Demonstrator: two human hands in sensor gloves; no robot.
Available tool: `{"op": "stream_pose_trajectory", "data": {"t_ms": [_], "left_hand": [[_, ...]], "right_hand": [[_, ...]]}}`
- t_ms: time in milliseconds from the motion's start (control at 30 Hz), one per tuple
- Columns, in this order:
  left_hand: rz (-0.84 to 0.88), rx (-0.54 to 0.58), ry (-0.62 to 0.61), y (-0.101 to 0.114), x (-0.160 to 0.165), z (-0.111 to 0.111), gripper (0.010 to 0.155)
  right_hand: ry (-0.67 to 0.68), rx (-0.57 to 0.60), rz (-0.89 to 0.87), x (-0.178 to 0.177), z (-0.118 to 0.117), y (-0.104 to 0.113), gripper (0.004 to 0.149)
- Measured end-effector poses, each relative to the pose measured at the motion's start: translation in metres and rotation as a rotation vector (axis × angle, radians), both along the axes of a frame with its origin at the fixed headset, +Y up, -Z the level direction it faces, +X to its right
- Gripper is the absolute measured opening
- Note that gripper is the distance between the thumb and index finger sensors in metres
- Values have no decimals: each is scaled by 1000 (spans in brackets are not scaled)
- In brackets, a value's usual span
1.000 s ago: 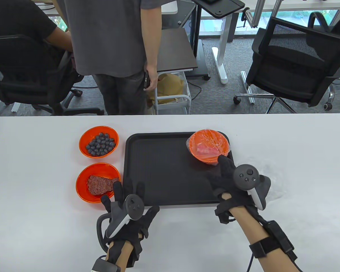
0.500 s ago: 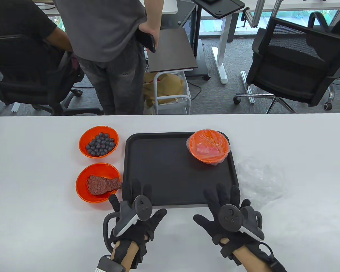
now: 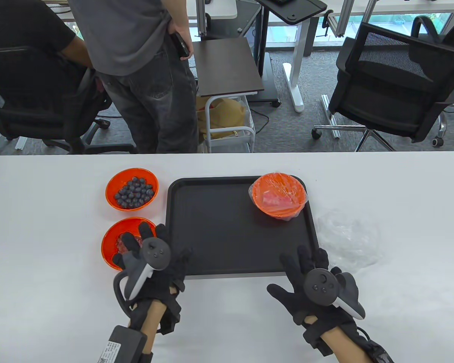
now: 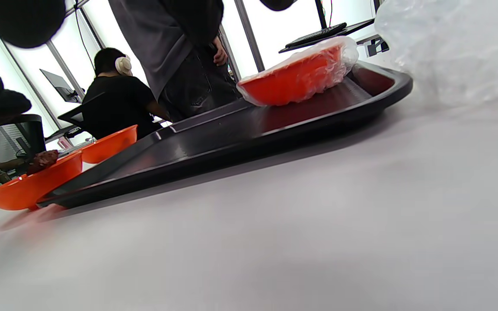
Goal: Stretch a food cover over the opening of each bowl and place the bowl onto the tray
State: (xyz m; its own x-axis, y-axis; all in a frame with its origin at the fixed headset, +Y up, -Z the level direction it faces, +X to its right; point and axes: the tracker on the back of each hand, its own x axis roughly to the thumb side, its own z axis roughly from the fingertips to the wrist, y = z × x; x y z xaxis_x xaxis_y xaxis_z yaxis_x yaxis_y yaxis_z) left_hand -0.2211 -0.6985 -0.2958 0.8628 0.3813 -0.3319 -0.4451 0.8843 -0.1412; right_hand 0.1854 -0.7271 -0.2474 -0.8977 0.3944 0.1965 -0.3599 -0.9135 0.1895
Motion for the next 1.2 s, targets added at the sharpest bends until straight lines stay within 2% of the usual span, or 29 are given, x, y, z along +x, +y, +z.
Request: {"op": "stream_pose_trajectory", "data": {"t_ms": [200,367,467,600,667,767,900,967,1100,1200], "left_hand": [[-33,80,279,12,-67,-14,90],[-74,50,415,-6,-102,-22,87],[-19,61,498,-19,-111,-24,88],[-64,53,534,-27,-115,-27,80],[-16,33,569,-31,-116,-28,74],[0,-25,593,-38,-116,-31,72],[70,-2,622,-46,-119,-32,64],[142,-36,637,-53,-121,-32,60],[239,0,659,-59,-127,-31,53],[248,29,651,-59,-130,-30,51]], "right_hand": [[-4,6,-1,0,-1,1,93],[-13,1,-8,0,-1,1,92],[-17,0,-10,1,-1,2,91],[-29,-22,-25,2,-1,0,90],[-29,-22,-23,2,0,0,91],[-25,-24,-16,1,0,0,90],[-26,-20,-14,1,0,0,90],[-27,-17,-15,1,0,0,90],[-27,-17,-14,1,0,0,90],[-28,-18,-11,1,0,0,90]]}}
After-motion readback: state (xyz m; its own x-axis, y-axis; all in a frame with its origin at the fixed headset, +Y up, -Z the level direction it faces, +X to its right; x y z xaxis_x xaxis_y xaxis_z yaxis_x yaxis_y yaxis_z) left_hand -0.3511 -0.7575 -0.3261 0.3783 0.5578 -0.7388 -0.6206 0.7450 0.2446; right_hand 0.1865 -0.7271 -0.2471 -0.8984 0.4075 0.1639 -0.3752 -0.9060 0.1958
